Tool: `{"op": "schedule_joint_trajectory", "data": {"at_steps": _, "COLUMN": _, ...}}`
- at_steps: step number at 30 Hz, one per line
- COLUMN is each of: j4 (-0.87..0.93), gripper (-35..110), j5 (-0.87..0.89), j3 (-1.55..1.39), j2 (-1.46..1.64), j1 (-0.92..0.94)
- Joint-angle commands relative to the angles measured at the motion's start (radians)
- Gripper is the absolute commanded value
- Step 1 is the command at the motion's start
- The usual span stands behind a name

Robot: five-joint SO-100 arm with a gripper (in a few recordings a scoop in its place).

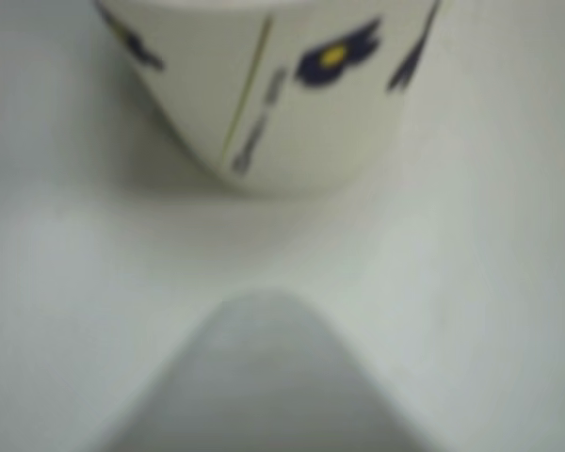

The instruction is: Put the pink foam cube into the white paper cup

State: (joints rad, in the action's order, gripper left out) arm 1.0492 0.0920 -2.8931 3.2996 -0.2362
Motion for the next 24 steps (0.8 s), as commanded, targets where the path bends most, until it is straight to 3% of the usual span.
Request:
{"op": "schedule_joint_trajectory", "data": {"at_steps": 1, "j4": -0.126, "gripper": 0, "j5": -0.046, "j3": -0.012, "j2": 0.017, "j1": 0.005}}
{"op": "schedule_joint_trajectory", "data": {"at_steps": 8, "j4": -0.324, "gripper": 0, "j5": -0.167, "j3": -0.084, "j2": 0.017, "j1": 0.012}}
{"op": "schedule_joint_trajectory", "data": {"at_steps": 24, "j4": -0.430, "gripper": 0, "j5": -0.225, "j3": -0.179, "j2": 0.017, "j1": 0.089}}
